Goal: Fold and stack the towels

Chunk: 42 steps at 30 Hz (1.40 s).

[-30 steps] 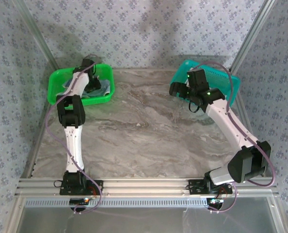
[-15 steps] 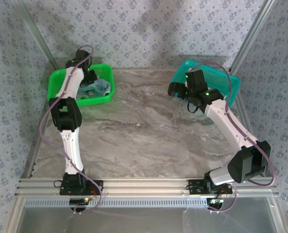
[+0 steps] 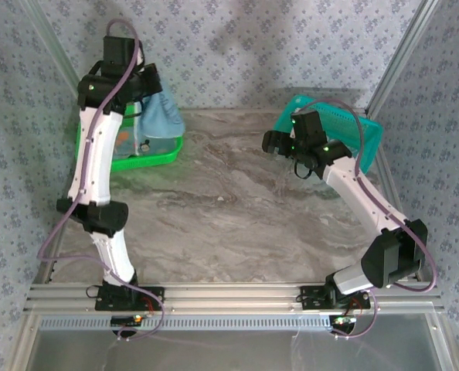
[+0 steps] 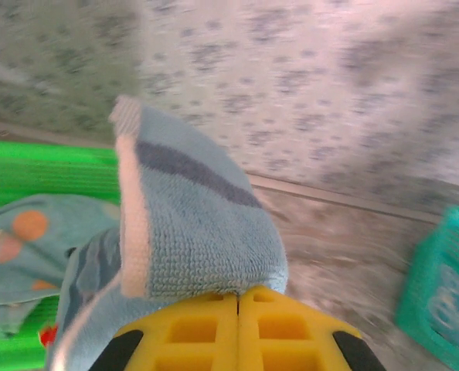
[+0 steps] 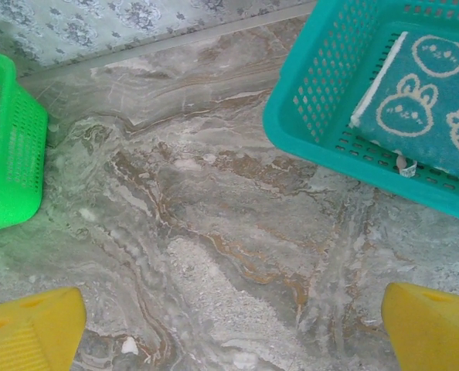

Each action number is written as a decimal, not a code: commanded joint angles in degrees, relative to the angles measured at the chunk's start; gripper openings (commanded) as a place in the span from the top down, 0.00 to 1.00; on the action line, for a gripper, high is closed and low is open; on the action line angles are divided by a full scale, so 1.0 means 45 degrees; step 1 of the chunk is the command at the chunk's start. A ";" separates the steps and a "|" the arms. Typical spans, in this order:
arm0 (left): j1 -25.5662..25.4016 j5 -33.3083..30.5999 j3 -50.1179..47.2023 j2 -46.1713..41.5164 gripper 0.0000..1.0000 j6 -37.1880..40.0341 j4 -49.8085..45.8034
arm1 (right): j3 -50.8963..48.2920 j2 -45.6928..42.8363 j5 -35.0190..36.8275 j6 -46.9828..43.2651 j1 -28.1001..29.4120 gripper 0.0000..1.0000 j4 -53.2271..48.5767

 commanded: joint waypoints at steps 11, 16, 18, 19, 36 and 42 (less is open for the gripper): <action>-0.4937 -0.0242 -0.8293 -0.3439 1.00 -0.2324 0.3426 | -0.1256 -0.1178 -0.0813 0.0039 -0.0842 0.00 0.0358; -0.4541 -0.0099 -1.4070 -0.5081 1.00 -0.3254 0.5828 | -0.1806 -0.1431 -0.0686 -0.0101 -0.0798 0.00 0.0402; -0.3771 0.0009 -1.5655 -0.5352 0.96 -0.3025 0.6156 | -0.1928 -0.1453 -0.0807 -0.0023 -0.0664 0.00 0.0428; -0.3211 0.0283 -1.6364 -0.5400 0.92 -0.2821 0.6319 | -0.1928 -0.1439 -0.0806 -0.0021 -0.0540 0.00 0.0402; -0.2964 0.1107 -2.0718 -0.7314 0.42 -0.4641 0.6703 | -0.2797 0.1355 -0.3121 -0.0783 0.2147 0.48 0.1563; -0.3909 0.0628 -2.2220 -0.8036 0.43 -0.5912 0.6994 | -0.2797 0.3107 -0.4532 0.0195 0.2508 0.55 0.2201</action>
